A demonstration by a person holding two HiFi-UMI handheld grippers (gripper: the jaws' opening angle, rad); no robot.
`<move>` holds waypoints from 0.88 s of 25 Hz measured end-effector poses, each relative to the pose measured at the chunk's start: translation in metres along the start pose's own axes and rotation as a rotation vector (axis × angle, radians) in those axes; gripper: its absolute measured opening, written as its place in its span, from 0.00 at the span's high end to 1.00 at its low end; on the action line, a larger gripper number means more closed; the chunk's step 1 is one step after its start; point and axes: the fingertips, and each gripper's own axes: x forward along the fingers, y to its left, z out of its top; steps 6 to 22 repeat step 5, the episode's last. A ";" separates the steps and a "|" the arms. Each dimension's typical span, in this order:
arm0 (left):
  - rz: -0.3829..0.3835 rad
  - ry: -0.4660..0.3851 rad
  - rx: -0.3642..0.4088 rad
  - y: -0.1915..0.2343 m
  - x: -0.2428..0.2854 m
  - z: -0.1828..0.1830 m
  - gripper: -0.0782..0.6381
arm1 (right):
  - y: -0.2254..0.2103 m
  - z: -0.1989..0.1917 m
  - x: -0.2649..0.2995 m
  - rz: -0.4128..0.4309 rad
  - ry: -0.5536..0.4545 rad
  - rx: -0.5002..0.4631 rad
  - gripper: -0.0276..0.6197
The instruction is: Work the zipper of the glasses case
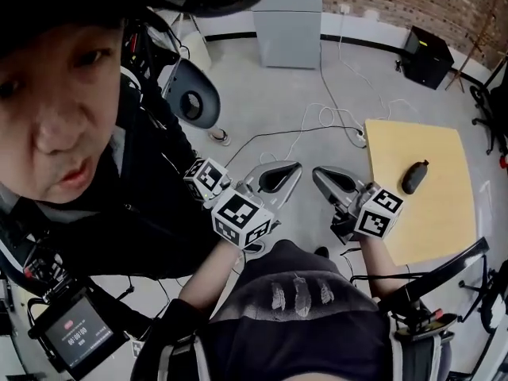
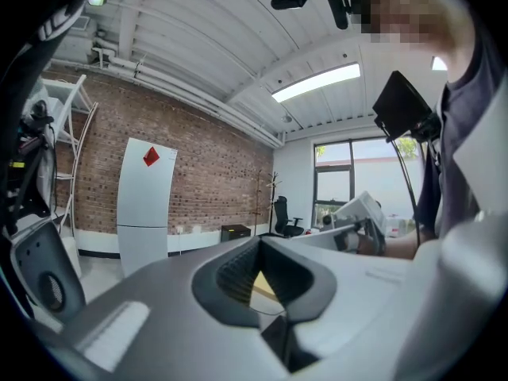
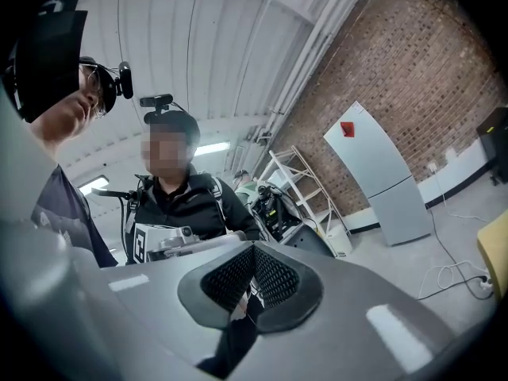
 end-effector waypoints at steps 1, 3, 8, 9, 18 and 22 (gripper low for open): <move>0.002 0.005 -0.004 -0.005 0.006 0.000 0.89 | -0.003 0.001 -0.008 -0.001 0.001 0.007 0.95; 0.005 0.019 -0.016 -0.018 0.019 0.000 0.89 | -0.009 0.004 -0.026 -0.004 0.005 0.027 0.95; 0.006 0.035 -0.030 -0.033 0.032 0.000 0.89 | -0.014 0.006 -0.044 -0.008 0.008 0.050 0.95; 0.006 0.035 -0.030 -0.033 0.032 0.000 0.89 | -0.014 0.006 -0.044 -0.008 0.008 0.050 0.95; 0.006 0.035 -0.030 -0.033 0.032 0.000 0.89 | -0.014 0.006 -0.044 -0.008 0.008 0.050 0.95; 0.006 0.035 -0.030 -0.033 0.032 0.000 0.89 | -0.014 0.006 -0.044 -0.008 0.008 0.050 0.95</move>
